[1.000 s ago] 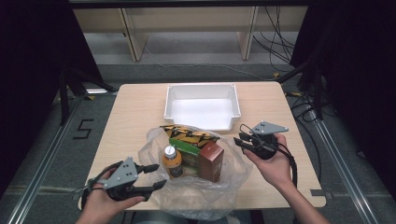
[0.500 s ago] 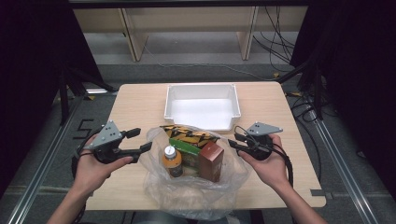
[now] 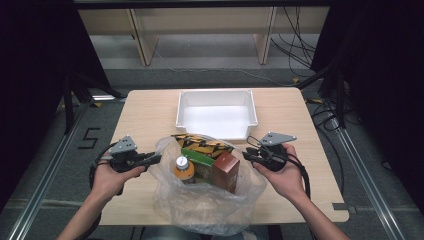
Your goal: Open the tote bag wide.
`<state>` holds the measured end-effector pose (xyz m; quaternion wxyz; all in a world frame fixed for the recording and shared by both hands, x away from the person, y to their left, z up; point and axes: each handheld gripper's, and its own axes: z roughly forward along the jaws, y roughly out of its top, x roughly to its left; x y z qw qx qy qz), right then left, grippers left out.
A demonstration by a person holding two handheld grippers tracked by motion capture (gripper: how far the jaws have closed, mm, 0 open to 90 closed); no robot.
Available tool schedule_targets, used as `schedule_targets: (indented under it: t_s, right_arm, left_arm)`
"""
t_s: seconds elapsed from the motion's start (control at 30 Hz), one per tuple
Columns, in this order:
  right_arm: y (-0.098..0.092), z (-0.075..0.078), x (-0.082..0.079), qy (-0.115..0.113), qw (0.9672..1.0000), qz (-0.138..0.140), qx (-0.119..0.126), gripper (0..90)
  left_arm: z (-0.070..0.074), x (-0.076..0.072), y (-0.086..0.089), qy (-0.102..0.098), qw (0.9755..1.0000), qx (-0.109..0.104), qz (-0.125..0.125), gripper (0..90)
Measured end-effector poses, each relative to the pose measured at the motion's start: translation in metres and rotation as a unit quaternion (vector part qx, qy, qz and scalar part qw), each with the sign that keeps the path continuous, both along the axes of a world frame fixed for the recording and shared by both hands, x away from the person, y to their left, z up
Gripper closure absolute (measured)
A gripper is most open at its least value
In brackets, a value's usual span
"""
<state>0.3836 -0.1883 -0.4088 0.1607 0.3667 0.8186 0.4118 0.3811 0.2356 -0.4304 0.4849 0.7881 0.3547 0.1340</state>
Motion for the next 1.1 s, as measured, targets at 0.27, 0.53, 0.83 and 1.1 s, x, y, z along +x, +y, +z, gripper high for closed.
schedule_targets:
  t_s: [0.27, 0.53, 0.83, 1.1]
  right_arm:
    - [0.006, -0.011, 0.004, 0.002, 0.9998, 0.008, -0.017, 89.5]
    - [0.003, -0.025, 0.011, 0.016, 0.9996, 0.002, -0.025, 90.0]
    - [0.0, -0.033, 0.02, 0.038, 0.9986, -0.011, -0.034, 90.0]
    - [-0.002, -0.032, 0.022, 0.023, 0.9993, -0.011, -0.028, 81.8]
  left_arm:
    - [-0.023, 0.001, -0.003, 0.031, 0.9992, 0.021, 0.013, 87.3]
    - [-0.044, 0.004, -0.003, 0.058, 0.9969, 0.053, 0.014, 87.4]
    - [-0.056, 0.008, -0.008, 0.066, 0.9957, 0.061, 0.023, 87.2]
    - [-0.051, 0.003, -0.005, 0.062, 0.9962, 0.057, 0.025, 79.9]
